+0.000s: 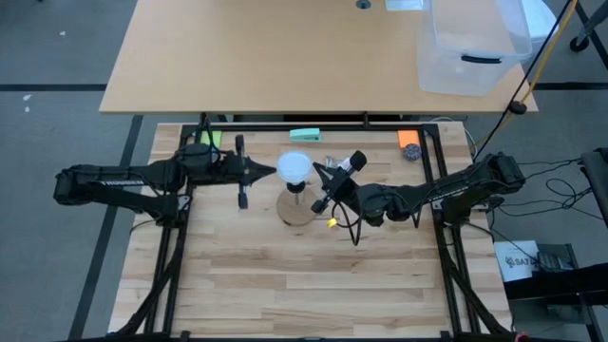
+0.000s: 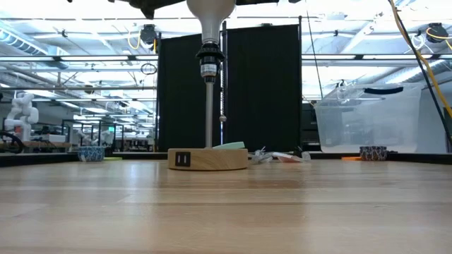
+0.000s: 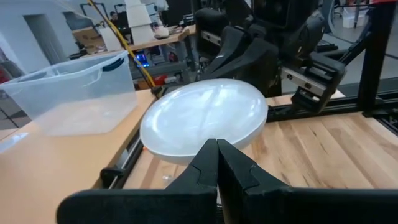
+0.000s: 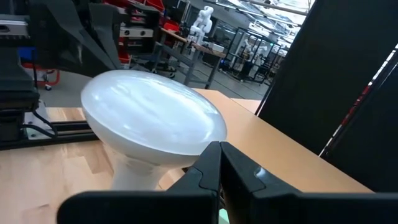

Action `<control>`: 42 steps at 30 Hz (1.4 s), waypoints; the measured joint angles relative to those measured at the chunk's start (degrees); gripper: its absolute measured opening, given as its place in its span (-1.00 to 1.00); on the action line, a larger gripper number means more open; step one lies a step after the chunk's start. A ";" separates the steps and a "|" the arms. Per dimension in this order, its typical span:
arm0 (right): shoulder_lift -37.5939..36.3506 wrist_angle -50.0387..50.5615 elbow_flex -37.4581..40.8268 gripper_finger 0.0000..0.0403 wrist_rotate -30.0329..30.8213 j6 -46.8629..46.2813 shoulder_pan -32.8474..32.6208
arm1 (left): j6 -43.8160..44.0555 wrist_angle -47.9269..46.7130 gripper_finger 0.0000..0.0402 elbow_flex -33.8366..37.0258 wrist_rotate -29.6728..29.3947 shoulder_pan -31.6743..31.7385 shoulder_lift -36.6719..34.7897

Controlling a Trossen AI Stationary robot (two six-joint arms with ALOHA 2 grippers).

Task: Screw lightbulb
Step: Insert the lightbulb into the lamp socket

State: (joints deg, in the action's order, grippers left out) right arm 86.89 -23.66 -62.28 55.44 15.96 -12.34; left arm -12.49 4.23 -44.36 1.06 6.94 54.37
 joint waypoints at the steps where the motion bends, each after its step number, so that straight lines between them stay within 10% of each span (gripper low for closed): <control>1: 0.00 0.02 0.00 -1.00 -0.07 0.04 -0.03 | 0.00 -0.12 -1.00 0.00 0.00 0.23 0.00; 31: 0.00 3.10 0.04 -1.00 2.26 7.25 -5.90 | -1.57 -2.10 -1.00 0.03 -1.74 5.37 -2.73; 42: 0.00 1.56 0.04 -1.00 7.29 7.28 -0.79 | -1.28 -2.09 -1.00 0.01 8.62 2.02 -4.31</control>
State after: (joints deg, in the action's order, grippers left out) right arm 86.89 -22.10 -62.24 62.73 23.24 -13.13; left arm -13.78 2.14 -44.35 9.68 8.96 50.06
